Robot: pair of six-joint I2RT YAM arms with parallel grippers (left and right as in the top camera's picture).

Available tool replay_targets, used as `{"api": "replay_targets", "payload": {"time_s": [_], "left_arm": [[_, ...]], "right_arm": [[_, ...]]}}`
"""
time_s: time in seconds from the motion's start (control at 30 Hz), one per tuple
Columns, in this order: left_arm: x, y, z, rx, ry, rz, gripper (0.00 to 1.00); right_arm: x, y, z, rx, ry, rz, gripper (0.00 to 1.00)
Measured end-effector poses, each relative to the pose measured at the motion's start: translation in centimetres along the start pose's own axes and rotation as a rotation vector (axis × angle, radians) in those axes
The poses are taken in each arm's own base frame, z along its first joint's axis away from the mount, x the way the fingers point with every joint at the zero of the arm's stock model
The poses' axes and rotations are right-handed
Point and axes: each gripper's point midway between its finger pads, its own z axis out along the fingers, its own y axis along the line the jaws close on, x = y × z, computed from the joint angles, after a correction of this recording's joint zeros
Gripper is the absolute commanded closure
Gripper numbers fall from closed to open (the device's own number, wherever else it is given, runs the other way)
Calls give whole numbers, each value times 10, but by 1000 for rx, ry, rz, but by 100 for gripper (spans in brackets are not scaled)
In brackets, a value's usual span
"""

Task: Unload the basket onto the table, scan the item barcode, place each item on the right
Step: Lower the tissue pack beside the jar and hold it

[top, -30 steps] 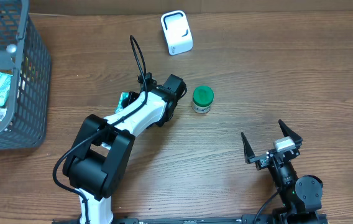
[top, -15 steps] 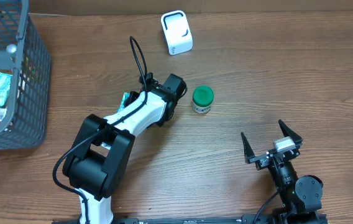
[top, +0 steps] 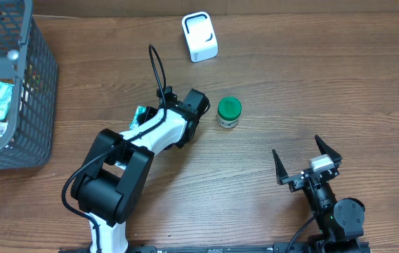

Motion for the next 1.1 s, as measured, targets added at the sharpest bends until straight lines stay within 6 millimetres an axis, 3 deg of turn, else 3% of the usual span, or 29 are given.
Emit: {"api": "replay_targets", "payload": {"time_s": [0.63, 1.1], "left_arm": [[-1, -4, 0, 21, -2, -8, 94], [1, -11, 0, 62, 9, -7, 79]], "right_arm": [[0, 0, 0, 0, 0, 0, 0], [0, 0, 0, 0, 0, 0, 0]]}}
